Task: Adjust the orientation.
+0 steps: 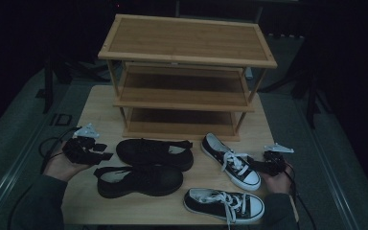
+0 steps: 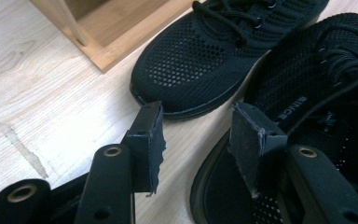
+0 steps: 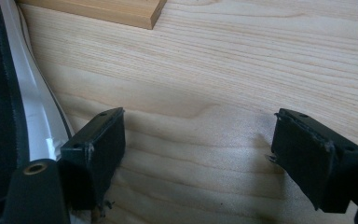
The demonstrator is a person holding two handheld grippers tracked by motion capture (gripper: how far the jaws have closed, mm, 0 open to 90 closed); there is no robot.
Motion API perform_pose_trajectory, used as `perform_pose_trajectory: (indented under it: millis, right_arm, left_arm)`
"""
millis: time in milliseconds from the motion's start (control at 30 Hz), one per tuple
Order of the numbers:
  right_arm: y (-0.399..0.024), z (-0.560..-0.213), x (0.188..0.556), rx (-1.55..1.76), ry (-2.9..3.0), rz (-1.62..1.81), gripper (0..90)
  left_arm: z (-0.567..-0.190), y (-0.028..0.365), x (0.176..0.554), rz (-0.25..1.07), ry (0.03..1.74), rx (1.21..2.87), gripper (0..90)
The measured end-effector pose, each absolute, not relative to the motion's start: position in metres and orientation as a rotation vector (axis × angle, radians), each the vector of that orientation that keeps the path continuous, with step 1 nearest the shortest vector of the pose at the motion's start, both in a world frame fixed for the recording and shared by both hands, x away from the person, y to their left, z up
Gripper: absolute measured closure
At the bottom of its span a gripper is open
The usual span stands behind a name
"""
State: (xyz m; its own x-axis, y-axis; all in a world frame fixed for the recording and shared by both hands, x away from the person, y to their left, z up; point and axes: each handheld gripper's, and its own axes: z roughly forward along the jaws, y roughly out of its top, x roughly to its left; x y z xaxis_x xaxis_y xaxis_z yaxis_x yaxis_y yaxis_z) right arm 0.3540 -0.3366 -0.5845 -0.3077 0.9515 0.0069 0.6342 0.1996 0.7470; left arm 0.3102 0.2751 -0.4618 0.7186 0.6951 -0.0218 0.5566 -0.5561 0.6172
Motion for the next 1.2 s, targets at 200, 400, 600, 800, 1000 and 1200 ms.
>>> perform_pose_trajectory:
  millis: [200, 400, 600, 800, 1000, 1200]
  right_arm:
    - [-0.337, -0.585, 0.354, 1.467, 2.023, 0.913, 17.1]
    - [-0.337, -0.585, 0.354, 1.467, 2.024, 0.914, 17.2]
    - [-0.337, -0.585, 0.354, 1.467, 2.024, 0.914, 17.2]
    - [-0.337, -0.585, 0.354, 1.466, 2.024, 0.913, 17.2]
    - [-0.337, -0.585, 0.354, 1.467, 2.024, 0.914, 17.2]
    - [-0.337, -0.585, 0.354, 1.466, 2.024, 0.914, 17.2]
  left_arm:
    - [-0.460, 0.273, 0.310, 0.262, 0.916, 2.335, 54.5]
    - [-0.458, 0.270, 0.307, 0.235, 0.869, 2.360, 54.4]
    - [-0.456, 0.267, 0.303, 0.228, 0.833, 2.376, 53.7]
    - [-0.455, 0.263, 0.299, 0.213, 0.802, 2.395, 53.7]
    - [-0.455, 0.259, 0.297, 0.194, 0.779, 2.406, 53.9]
    - [-0.457, 0.255, 0.298, 0.174, 0.763, 2.428, 54.2]
